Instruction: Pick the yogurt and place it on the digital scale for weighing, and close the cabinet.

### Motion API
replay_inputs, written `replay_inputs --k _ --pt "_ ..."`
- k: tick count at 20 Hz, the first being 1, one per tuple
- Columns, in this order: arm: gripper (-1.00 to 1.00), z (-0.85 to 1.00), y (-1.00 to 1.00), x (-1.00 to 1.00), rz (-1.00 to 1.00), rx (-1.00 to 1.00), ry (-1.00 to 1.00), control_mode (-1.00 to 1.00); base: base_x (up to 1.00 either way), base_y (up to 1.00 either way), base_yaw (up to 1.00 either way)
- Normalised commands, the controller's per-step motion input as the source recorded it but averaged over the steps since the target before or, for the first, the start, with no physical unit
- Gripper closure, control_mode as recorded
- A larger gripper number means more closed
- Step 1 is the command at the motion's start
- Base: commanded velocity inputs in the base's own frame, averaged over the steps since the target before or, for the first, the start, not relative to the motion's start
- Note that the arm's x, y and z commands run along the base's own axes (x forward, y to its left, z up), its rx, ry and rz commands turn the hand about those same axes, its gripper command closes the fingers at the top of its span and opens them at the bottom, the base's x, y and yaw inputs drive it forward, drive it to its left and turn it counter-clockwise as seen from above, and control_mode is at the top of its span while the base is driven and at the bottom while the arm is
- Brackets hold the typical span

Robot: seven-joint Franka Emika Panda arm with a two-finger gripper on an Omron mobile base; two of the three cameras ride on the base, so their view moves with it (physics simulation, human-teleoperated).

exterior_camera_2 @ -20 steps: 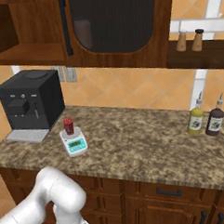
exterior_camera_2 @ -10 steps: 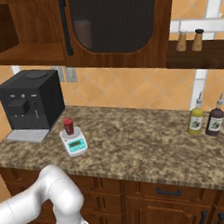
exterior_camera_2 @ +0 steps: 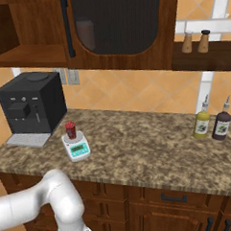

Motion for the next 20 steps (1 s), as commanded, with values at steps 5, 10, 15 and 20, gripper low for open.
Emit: replay_inputs --k 5,10,15,20 --pt "-1.0 0.0 -1.0 1.0 0.01 0.0 0.3 -1.0 0.0 0.0 0.0" --pt "-1.0 0.0 -1.0 0.83 0.0 0.0 0.2 -1.0 0.0 0.0 0.0" --pt "-1.0 0.09 -1.0 0.45 0.0 0.01 0.0 -1.0 0.0 0.0 0.0" --pt "-1.0 0.0 -1.0 0.95 0.0 0.1 -0.04 -1.0 0.0 0.0 0.0"
